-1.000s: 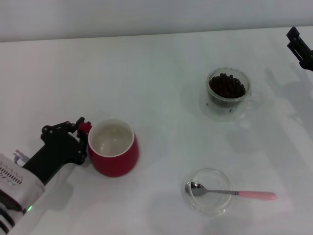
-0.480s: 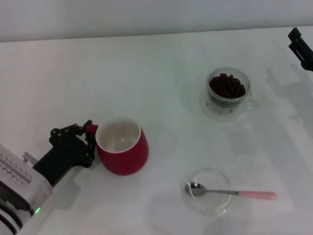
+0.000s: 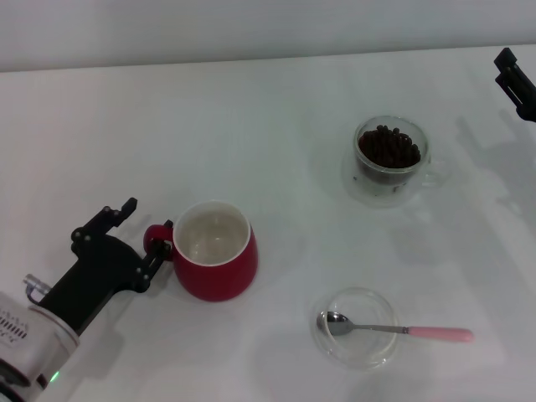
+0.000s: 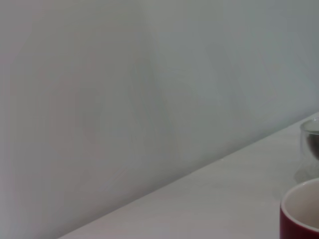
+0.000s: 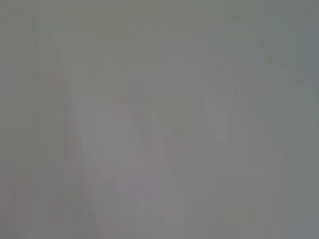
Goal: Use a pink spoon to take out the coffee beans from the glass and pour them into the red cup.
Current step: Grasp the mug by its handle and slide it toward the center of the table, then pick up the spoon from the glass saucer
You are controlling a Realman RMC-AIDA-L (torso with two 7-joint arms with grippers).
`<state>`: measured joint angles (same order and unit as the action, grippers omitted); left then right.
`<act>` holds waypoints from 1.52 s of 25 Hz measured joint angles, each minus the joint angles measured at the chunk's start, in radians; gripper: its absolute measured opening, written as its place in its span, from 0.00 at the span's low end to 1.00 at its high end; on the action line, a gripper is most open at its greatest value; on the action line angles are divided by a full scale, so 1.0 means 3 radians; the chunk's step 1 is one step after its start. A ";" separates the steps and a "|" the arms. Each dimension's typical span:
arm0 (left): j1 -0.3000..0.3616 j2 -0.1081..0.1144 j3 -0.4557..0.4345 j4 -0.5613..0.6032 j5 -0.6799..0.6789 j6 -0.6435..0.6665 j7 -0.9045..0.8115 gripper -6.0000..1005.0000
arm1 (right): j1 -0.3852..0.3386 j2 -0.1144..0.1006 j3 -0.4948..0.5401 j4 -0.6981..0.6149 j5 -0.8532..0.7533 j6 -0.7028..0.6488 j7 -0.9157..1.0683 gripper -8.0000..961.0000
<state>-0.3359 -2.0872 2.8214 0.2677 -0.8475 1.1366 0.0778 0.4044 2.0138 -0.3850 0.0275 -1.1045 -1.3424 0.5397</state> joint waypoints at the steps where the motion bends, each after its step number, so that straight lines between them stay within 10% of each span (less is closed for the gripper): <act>1: 0.0010 0.0001 -0.0001 -0.0002 -0.0003 0.0010 0.0000 0.38 | -0.0001 0.0000 0.0000 0.0000 0.0000 -0.0003 0.0001 0.89; 13: 0.0177 0.0009 -0.0012 -0.0021 -0.0008 0.0108 0.0001 0.81 | -0.0049 0.0000 0.0015 0.0013 0.0008 -0.0152 0.0006 0.89; 38: 0.0749 0.0009 -0.0011 -0.0043 -0.0458 0.0930 -0.0150 0.81 | -0.0408 -0.0026 -0.0064 0.0203 -0.0005 -0.0531 0.0367 0.88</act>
<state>-0.1112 -2.0844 2.8180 0.2549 -0.9848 1.4154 0.0330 0.2819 2.0059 -0.4041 0.0885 -1.1059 -1.5018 0.6498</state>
